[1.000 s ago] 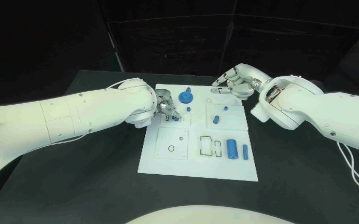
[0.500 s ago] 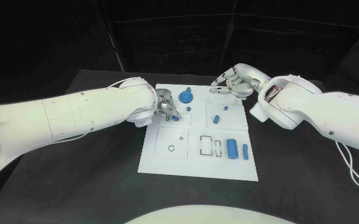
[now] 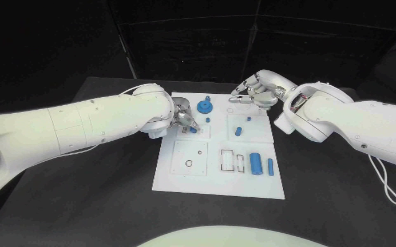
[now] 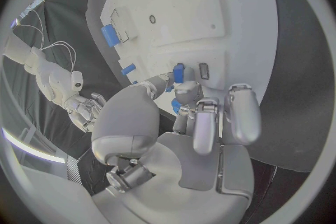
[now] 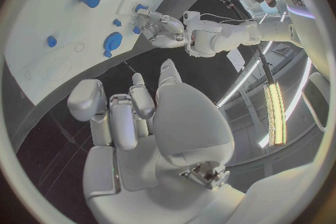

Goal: Assemble the parts on the task board

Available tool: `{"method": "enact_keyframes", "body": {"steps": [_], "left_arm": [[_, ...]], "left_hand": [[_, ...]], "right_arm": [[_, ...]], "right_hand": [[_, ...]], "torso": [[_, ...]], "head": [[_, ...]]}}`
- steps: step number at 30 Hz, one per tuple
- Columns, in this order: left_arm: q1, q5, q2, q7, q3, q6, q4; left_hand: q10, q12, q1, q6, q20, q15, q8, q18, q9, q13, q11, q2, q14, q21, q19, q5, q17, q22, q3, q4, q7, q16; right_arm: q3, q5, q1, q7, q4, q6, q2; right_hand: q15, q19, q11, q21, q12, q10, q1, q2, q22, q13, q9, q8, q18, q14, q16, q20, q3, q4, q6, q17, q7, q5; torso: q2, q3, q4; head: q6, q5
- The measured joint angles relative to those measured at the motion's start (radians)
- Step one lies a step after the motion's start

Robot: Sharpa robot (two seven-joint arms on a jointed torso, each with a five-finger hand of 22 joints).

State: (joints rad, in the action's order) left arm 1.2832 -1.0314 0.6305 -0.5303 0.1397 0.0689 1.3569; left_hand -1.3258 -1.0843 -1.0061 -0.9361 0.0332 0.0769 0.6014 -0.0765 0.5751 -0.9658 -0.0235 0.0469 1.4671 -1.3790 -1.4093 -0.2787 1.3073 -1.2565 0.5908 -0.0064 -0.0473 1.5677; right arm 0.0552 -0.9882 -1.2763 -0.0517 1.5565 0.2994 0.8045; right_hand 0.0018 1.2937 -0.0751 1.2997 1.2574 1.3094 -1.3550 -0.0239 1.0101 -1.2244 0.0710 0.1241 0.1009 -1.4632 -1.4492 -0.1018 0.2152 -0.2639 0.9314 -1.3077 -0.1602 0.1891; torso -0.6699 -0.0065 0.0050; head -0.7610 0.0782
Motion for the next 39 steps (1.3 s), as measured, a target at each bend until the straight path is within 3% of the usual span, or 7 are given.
{"method": "enact_keyframes", "body": {"steps": [3, 10, 29, 30, 32, 34, 39], "left_arm": [[0.0, 0.0, -0.004, 0.0, 0.0, 0.005, -0.006], [-0.005, -0.001, -0.013, -0.001, 0.003, 0.014, -0.014], [-0.004, -0.001, -0.026, -0.002, 0.003, 0.025, -0.034], [-0.004, -0.001, -0.025, -0.002, 0.003, 0.025, -0.033], [-0.004, -0.002, -0.022, -0.002, 0.003, 0.024, -0.029], [-0.005, -0.002, -0.016, -0.002, 0.002, 0.023, -0.022], [-0.005, -0.002, 0.011, -0.002, -0.013, 0.02, 0.002]], "left_hand": [[0.0, 0.0, 0.027, -0.005, 0.0, 0.002, 0.003, 0.0, 0.001, 0.0, 0.0, 0.001, 0.002, 0.0, 0.0, 0.0, 0.0, -0.002, -0.002, -0.01, 0.005, 0.0], [-0.009, -0.009, 0.062, -0.012, -0.003, 0.005, -0.003, 0.0, 0.003, 0.0, -0.009, 0.006, -0.002, 0.0, -0.003, -0.001, 0.0, -0.007, -0.083, 0.036, 0.013, 0.0], [-0.009, -0.023, 0.085, -0.027, -0.006, 0.005, -0.009, 0.0, 0.004, 0.006, -0.009, 0.01, -0.002, 0.0, -0.006, 0.008, 0.0, -0.012, -0.265, 0.097, 0.012, 0.0], [-0.009, -0.023, 0.086, -0.029, -0.006, 0.005, -0.009, 0.0, 0.004, 0.007, -0.009, 0.011, -0.002, 0.0, -0.006, 0.027, 0.0, -0.012, -0.28, 0.103, 0.013, 0.0], [-0.009, -0.028, 0.086, -0.031, -0.007, 0.005, -0.013, 0.0, 0.006, 0.008, -0.009, 0.011, -0.002, 0.001, -0.007, 0.105, 0.0, -0.012, -0.313, 0.115, 0.015, 0.0], [-0.009, -0.032, 0.084, -0.031, -0.009, 0.005, -0.016, 0.0, 0.006, 0.008, -0.009, 0.01, -0.002, 0.006, -0.009, 0.152, 0.0, -0.011, -0.345, 0.124, 0.015, 0.0], [-0.005, -0.035, 0.078, -0.031, -0.009, 0.005, -0.017, 0.0, 0.008, 0.013, -0.012, 0.003, -0.002, 0.017, -0.009, 0.177, 0.0, 0.002, -0.391, 0.138, 0.015, 0.0]], "right_arm": [[0.0, 0.0, 0.0, 0.001, 0.0, -0.001, 0.0], [0.0, 0.001, 0.0, 0.003, -0.001, -0.002, -0.001], [0.0, 0.002, 0.0, 0.003, -0.004, -0.002, -0.002], [0.0, 0.003, 0.0, 0.003, -0.004, -0.002, -0.002], [0.0, 0.003, 0.0, 0.003, -0.005, -0.002, -0.002], [0.0, 0.003, 0.0, 0.003, -0.006, -0.002, -0.002], [0.0, 0.004, 0.0, 0.003, -0.008, -0.001, -0.003]], "right_hand": [[0.0, 0.0, 0.0, -0.003, 0.0, 0.0, 0.0, 0.0, 0.0, 0.0, 0.0, 0.0, 0.0, 0.0, 0.0, 0.0, 0.005, -0.005, 0.0, 0.0, 0.0, -0.006], [0.0, 0.0, 0.0, -0.004, 0.0, 0.0, 0.004, -0.004, 0.0, 0.0, 0.0, 0.0, 0.0, 0.0, 0.0, 0.0, 0.005, -0.012, 0.0, 0.0, 0.0, -0.006], [0.0, 0.0, 0.0, -0.004, 0.0, 0.0, 0.008, -0.008, -0.002, 0.0, 0.0, 0.004, 0.0, 0.0, 0.0, 0.0, 0.018, -0.024, -0.004, 0.0, -0.004, -0.047], [0.0, 0.0, 0.0, -0.004, 0.0, 0.0, 0.008, -0.008, -0.002, 0.0, 0.0, 0.004, 0.0, 0.0, 0.0, 0.0, 0.018, -0.024, -0.006, 0.0, -0.001, -0.049], [0.0, 0.0, 0.0, -0.004, 0.0, 0.0, 0.013, -0.013, -0.002, 0.0, 0.0, 0.004, 0.0, 0.0, 0.0, 0.0, 0.018, -0.024, -0.007, 0.0, -0.001, -0.05], [0.0, 0.0, 0.0, -0.004, 0.0, 0.0, 0.016, -0.011, -0.003, 0.0, 0.0, 0.004, 0.0, 0.0, 0.0, 0.0, 0.02, -0.027, -0.007, 0.0, -0.001, -0.055], [0.0, -0.002, -0.004, -0.007, 0.0, -0.004, 0.017, -0.01, -0.007, 0.003, 0.0, 0.004, 0.0, 0.0, 0.0, -0.002, 0.02, -0.027, -0.007, 0.0, -0.001, -0.056]], "torso": [[0.0, 0.0, 0.0003], [0.0, 0.0, 0.0006], [0.0, -0.0013, 0.0006], [0.0, -0.0015, 0.0006], [0.0, -0.0019, 0.0006], [0.0, -0.0024, 0.0006], [0.0, -0.0026, 0.0001]], "head": [[0.0, 0.001], [0.002, 0.002], [0.001, -0.001], [0.001, -0.001], [0.003, -0.002], [0.005, -0.004], [0.006, -0.004]]}}
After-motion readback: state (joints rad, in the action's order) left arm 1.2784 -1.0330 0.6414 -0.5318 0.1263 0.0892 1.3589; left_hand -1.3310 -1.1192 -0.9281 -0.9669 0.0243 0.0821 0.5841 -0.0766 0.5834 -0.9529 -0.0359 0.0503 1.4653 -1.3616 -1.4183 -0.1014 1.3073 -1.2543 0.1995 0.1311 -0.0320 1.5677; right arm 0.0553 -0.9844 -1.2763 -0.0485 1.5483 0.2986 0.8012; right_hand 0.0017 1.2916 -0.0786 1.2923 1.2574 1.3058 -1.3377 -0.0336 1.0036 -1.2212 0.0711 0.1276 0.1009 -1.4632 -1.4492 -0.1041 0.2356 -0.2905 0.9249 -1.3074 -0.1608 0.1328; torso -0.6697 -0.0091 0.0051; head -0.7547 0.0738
